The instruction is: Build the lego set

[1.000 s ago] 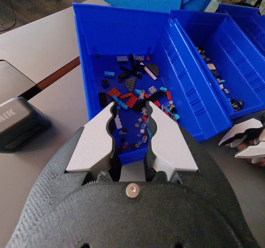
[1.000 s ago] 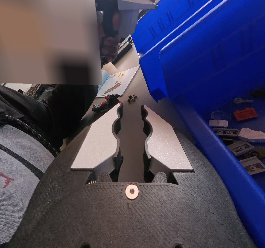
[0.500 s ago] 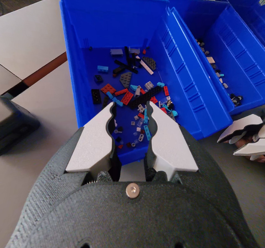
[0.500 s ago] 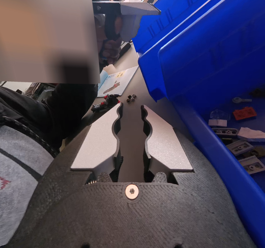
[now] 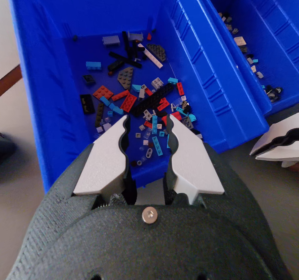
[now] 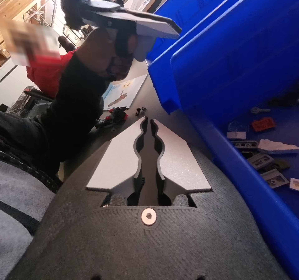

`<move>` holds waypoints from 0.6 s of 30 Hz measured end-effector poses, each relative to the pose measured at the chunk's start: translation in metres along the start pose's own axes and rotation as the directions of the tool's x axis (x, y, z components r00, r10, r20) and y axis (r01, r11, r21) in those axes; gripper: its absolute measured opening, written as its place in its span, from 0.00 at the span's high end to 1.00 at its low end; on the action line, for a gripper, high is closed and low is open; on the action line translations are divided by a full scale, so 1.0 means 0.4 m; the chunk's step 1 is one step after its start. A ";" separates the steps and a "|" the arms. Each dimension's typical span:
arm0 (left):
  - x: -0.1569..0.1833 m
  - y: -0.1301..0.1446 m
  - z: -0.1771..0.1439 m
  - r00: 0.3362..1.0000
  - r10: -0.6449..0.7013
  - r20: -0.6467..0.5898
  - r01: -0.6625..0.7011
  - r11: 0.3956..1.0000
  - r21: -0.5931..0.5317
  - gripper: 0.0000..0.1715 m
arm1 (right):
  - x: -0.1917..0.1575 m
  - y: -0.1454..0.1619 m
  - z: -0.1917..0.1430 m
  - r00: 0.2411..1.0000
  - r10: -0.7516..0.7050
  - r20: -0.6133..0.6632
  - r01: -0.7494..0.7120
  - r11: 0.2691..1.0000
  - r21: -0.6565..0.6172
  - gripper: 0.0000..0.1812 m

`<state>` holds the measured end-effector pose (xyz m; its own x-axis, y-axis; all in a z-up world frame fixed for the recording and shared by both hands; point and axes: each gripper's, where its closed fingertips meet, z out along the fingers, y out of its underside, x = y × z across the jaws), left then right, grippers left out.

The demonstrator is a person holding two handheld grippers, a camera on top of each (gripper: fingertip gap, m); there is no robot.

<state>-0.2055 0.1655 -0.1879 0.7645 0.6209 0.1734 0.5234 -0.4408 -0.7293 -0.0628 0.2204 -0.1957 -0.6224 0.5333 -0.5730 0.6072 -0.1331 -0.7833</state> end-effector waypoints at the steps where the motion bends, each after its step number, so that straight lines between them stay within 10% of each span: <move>1: 0.003 0.007 0.007 1.000 0.002 -0.004 -0.002 1.000 -0.012 0.73 | 0.000 0.000 0.000 1.000 0.000 0.001 0.000 1.000 0.001 0.98; 18: 0.014 0.031 0.065 0.994 -0.066 -0.082 0.066 0.998 -0.003 0.71 | -0.005 -0.007 -0.006 1.000 0.009 0.024 -0.010 1.000 0.020 0.94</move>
<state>-0.2044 0.1805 -0.2132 0.7565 0.5934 0.2749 0.5738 -0.4004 -0.7145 -0.0619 0.2217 -0.1918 -0.6286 0.5116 -0.5858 0.6031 -0.1550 -0.7825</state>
